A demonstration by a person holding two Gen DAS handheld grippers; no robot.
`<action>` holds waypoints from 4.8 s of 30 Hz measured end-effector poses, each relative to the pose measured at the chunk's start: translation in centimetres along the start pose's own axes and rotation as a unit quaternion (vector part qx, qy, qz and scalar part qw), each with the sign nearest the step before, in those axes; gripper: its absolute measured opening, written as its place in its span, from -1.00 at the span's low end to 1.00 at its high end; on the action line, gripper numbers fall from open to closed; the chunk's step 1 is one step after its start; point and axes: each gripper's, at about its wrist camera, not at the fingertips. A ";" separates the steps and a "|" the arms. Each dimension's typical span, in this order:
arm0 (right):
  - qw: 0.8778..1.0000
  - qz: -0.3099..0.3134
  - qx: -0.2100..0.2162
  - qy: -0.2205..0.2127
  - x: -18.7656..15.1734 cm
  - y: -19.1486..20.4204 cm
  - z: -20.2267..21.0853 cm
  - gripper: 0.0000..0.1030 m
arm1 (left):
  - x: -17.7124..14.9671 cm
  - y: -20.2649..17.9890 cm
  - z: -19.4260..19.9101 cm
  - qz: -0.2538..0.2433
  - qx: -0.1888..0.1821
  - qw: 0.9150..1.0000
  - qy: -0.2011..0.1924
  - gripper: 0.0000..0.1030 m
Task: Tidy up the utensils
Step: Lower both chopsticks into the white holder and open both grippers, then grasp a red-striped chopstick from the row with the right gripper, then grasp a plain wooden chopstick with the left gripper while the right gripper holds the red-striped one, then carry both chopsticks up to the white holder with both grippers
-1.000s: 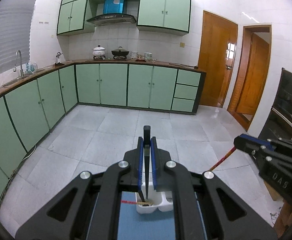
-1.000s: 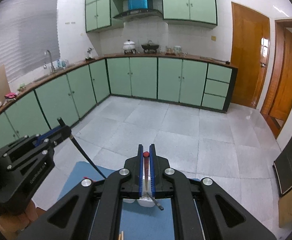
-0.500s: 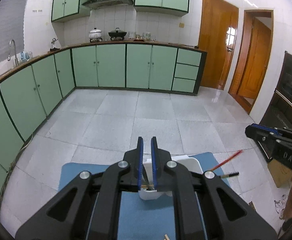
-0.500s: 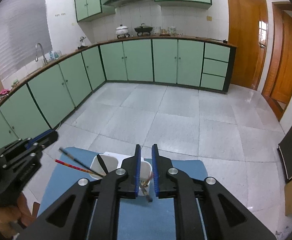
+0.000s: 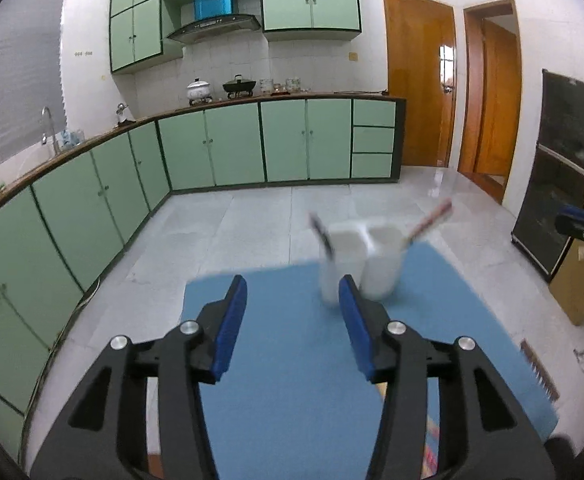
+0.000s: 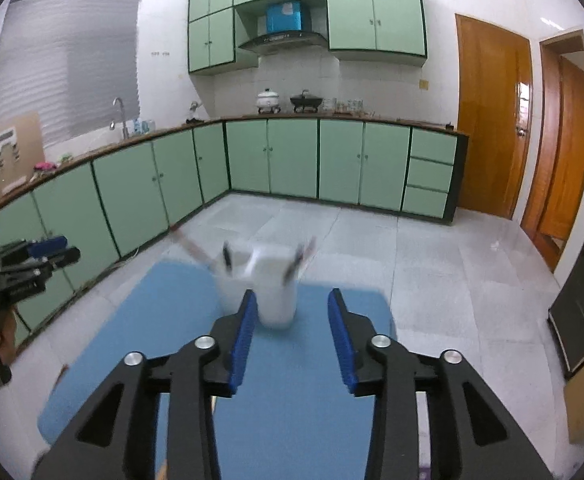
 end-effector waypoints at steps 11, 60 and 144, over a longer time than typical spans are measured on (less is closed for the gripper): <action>0.992 0.061 0.025 0.103 -22.9 6.2 1.4 -0.24 | -19.1 -4.5 3.5 0.033 -0.041 0.995 0.090 -0.07; 0.996 0.010 0.015 0.092 -24.6 4.0 -2.0 -0.88 | -24.4 -10.4 1.2 0.040 -0.035 0.994 0.092 -0.88; 0.999 -0.021 0.013 0.025 18.9 4.0 -5.6 -0.89 | 18.5 -3.0 -3.2 0.072 -0.043 0.996 -0.034 -0.88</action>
Point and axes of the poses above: each gripper's, at about its wrist camera, not at the fingertips, and z roughly against the way its jaws point, y to its left, x to its top, and after that the axes turned 6 degrees about -y, right-handed
